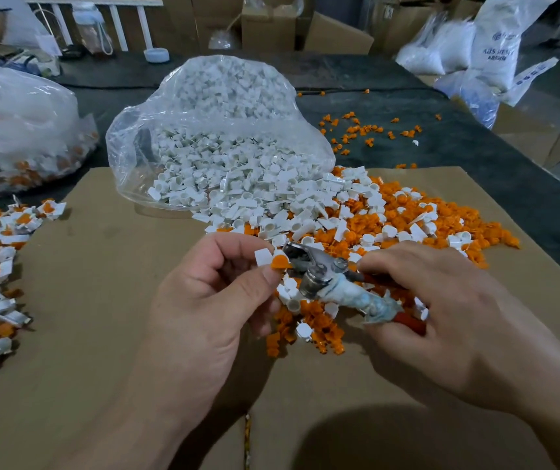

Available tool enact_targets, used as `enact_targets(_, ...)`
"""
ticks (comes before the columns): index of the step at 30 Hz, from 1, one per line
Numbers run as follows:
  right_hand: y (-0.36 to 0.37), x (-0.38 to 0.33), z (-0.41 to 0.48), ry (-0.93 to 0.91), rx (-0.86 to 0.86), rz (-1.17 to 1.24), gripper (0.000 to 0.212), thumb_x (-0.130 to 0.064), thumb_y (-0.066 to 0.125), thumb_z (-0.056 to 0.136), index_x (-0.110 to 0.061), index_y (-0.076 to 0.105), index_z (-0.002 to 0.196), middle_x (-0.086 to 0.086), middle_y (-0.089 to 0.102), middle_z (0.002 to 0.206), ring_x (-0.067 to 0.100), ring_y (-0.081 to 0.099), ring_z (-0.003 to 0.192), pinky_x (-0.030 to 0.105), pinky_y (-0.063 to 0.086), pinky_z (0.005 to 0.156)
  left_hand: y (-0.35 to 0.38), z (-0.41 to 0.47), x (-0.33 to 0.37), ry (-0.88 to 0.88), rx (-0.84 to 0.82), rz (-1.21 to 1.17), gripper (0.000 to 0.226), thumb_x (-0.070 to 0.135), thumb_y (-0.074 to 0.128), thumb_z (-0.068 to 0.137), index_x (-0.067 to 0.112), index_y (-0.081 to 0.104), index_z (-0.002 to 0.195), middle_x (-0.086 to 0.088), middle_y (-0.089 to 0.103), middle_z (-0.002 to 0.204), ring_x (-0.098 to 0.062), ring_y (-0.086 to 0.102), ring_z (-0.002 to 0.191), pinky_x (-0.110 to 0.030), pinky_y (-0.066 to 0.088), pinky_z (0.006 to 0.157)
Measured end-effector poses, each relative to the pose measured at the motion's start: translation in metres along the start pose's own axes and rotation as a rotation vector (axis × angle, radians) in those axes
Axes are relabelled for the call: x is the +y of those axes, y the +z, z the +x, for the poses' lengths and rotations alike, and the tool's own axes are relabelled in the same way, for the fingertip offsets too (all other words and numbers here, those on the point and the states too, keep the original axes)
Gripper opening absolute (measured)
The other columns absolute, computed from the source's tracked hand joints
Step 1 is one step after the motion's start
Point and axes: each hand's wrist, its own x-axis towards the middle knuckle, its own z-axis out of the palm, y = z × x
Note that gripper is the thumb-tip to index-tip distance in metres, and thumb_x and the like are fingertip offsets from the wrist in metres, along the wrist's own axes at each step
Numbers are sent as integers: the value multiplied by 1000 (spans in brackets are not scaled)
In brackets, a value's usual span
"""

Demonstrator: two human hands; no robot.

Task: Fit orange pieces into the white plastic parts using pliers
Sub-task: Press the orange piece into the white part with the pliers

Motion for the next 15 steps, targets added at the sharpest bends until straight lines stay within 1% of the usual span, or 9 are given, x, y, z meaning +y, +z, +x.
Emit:
enact_targets(2, 0, 0, 0, -10, 3, -9, 38, -49, 48, 76, -32, 59, 108, -12, 61, 97, 8, 46, 88, 21, 39, 76, 0, 0, 1, 4, -13, 16, 17, 12, 72, 72, 27, 75, 79, 0, 60, 60, -9, 57, 50, -19, 45, 43)
enact_targets(4, -1, 0, 0, -11, -5, -3, 39, -49, 47, 76, -32, 59, 108, -13, 60, 98, 7, 45, 89, 19, 37, 77, -1, 0, 3, 17, -28, 52, 19, 12, 81, 71, 28, 75, 80, -1, 60, 60, -9, 57, 50, -19, 46, 43)
enact_targets(7, -3, 1, 0, -19, -23, -9, 40, -50, 47, 75, -32, 59, 109, -14, 59, 97, 5, 44, 88, 17, 35, 77, -1, 0, 5, 31, -25, 83, 15, 17, 79, 69, 28, 74, 79, -1, 61, 59, -10, 58, 49, -18, 46, 43)
enact_targets(9, -4, 1, -1, -26, -24, -22, 41, -49, 47, 74, -30, 59, 109, -13, 60, 96, 6, 44, 87, 18, 35, 77, 0, 0, 4, 30, -37, 85, 19, 12, 83, 70, 27, 74, 79, -2, 61, 58, -10, 58, 49, -18, 46, 43)
enact_targets(11, -5, 0, -1, -29, -28, -16, 40, -49, 48, 75, -31, 59, 109, -14, 60, 96, 6, 45, 87, 20, 36, 78, 0, -1, 4, 9, -51, 33, 15, 12, 73, 71, 25, 74, 78, -1, 61, 58, -10, 57, 48, -18, 45, 42)
enact_targets(13, -6, 0, -1, -35, -35, -7, 38, -50, 49, 75, -32, 59, 108, -16, 59, 95, 4, 44, 86, 21, 36, 78, -1, -2, 4, -12, -75, 3, 15, 11, 71, 72, 25, 74, 78, -2, 62, 60, -10, 58, 49, -19, 45, 42)
enact_targets(15, -7, 0, -1, -37, -47, -4, 36, -50, 49, 75, -34, 58, 106, -17, 58, 94, 3, 43, 85, 22, 36, 76, -2, -2, 3, -11, -90, 21, 15, 12, 72, 73, 24, 74, 79, -2, 62, 61, -10, 59, 51, -19, 46, 43)
